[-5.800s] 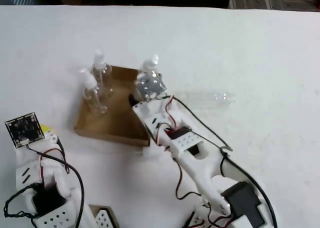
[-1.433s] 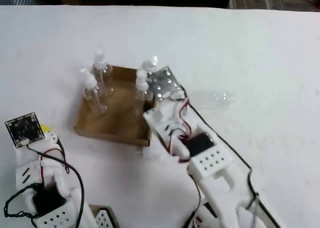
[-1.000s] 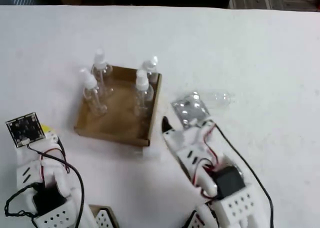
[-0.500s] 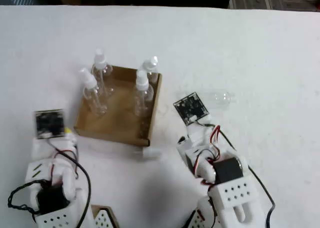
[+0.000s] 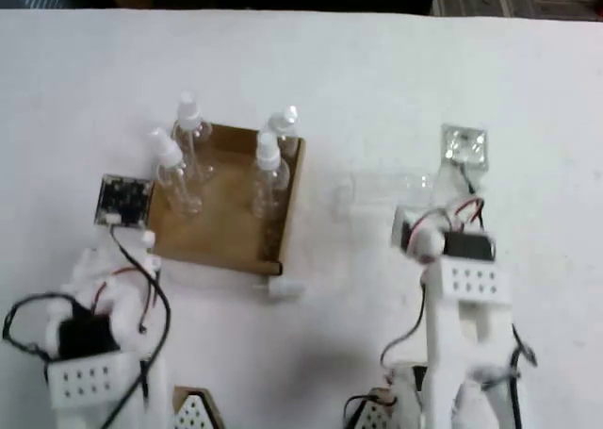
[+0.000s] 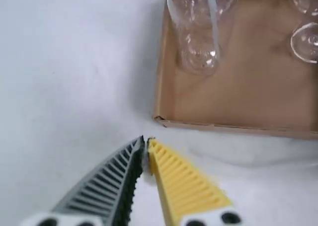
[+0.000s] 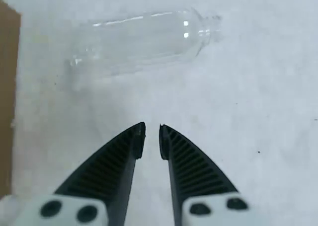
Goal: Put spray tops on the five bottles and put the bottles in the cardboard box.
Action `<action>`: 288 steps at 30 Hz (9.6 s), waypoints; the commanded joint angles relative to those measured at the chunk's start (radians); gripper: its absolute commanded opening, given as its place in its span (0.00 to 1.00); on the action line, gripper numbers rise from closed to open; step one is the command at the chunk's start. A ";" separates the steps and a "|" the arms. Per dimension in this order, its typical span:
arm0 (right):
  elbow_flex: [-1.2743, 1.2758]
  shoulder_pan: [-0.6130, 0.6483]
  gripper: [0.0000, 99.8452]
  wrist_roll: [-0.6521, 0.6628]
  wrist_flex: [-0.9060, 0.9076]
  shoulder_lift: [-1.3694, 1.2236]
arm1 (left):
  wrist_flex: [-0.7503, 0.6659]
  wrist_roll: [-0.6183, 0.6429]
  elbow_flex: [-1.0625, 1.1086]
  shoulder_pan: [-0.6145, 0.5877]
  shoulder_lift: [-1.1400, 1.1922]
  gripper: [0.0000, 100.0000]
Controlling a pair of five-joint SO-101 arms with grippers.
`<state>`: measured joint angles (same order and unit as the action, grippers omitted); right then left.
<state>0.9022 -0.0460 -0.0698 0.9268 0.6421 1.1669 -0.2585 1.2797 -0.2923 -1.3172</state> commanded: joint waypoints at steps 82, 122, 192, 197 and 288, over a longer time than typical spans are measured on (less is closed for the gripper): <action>-0.904 1.127 0.02 0.014 0.539 -0.381 | 0.114 -0.161 -1.218 -0.745 1.231 0.02; -0.945 1.254 0.36 0.011 -0.036 -0.858 | 0.615 -0.074 -2.291 -0.768 1.885 0.02; -0.615 0.911 0.08 0.068 0.524 -0.214 | -0.037 0.236 -0.290 -0.236 0.920 0.23; -0.615 0.911 0.08 0.068 0.524 -0.214 | -0.086 0.236 -0.311 -0.236 0.986 0.23; 0.236 0.880 0.19 0.743 -0.079 0.153 | -0.175 0.107 -0.345 -0.437 0.990 0.02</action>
<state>1.1861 0.8393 0.6421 0.8930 0.8309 1.0257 -0.1358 0.9421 -0.7173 -0.3337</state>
